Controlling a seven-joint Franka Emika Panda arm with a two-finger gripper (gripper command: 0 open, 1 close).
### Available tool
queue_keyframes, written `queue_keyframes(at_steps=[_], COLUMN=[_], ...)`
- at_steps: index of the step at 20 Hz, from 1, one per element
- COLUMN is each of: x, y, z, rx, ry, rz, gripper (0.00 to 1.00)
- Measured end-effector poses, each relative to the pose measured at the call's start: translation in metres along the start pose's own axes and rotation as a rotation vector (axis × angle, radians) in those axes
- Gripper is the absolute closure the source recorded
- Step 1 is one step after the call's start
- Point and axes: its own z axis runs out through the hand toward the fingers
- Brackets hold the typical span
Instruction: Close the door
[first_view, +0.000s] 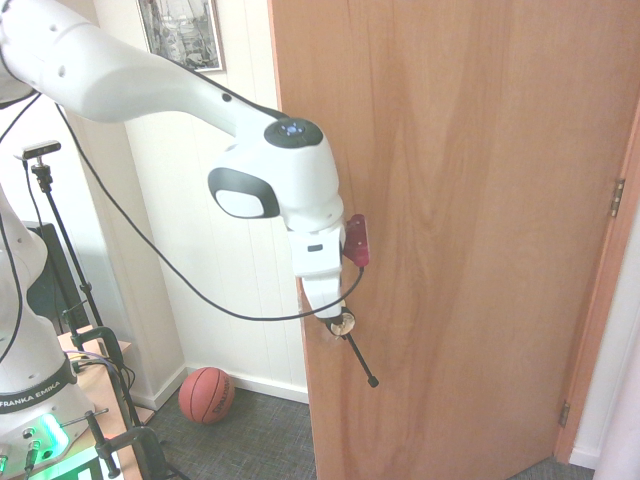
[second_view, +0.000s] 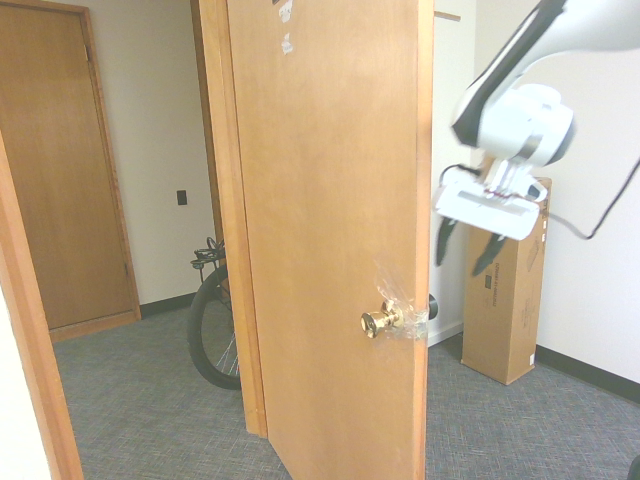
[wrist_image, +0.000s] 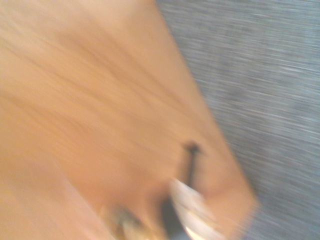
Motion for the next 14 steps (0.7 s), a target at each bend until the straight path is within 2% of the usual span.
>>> queue_keyframes(at_steps=[2,5,8,12,14], x=[-0.017,-0.077,-0.191,-0.386,-0.436], y=[-0.008,-0.028,-0.073,-0.137,-0.167], z=[0.025,0.058,0.092,0.123,0.143], rx=[0.059,0.122,0.173,0.25,0.278], ry=[-0.046,-0.083,-0.071,-0.089,-0.059], rz=[-0.021,-0.078,-0.198,-0.311,-0.335], gripper=[0.0,0.0,0.0,0.0,0.0])
